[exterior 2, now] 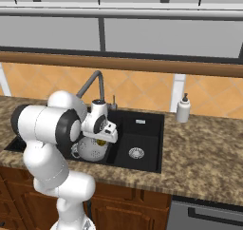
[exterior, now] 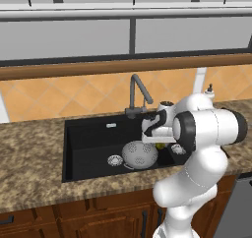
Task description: Put the colander in the sink, put the kiwi in the colander, and turn on the sink faucet and pour water over the colander.
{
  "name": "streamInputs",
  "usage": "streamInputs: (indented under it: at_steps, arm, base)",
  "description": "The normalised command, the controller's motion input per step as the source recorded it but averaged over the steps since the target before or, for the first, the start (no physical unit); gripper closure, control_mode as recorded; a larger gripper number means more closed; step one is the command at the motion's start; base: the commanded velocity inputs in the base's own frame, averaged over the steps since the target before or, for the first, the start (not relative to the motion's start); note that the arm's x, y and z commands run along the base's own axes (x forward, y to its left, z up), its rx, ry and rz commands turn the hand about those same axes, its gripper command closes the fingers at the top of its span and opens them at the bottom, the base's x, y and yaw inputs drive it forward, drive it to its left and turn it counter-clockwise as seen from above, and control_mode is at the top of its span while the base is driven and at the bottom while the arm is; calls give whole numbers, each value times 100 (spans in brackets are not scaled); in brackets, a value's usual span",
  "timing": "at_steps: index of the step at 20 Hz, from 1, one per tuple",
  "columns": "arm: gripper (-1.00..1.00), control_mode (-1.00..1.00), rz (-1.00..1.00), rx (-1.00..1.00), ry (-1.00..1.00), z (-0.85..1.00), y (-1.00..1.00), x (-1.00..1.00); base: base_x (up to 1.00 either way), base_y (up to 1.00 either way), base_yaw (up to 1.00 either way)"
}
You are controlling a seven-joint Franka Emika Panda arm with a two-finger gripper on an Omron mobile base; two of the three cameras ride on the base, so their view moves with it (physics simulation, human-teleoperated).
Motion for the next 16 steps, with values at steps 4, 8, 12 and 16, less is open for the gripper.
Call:
streamInputs:
  at_steps: [4, 8, 12, 16]
  arm:
    - [100, -100, 5, 0, 0, -45, 30, 24]
    - [100, -100, 2, 0, 0, -34, 17, 35]
    - [100, -100, 0, 0, 0, -46, 16, 23]
    - [100, -100, 0, 0, -2, -28, 16, 1]
  base:
    - [0, 0, 0]
    - [0, 0, 0]
    - [0, 0, 0]
    - [0, 0, 0]
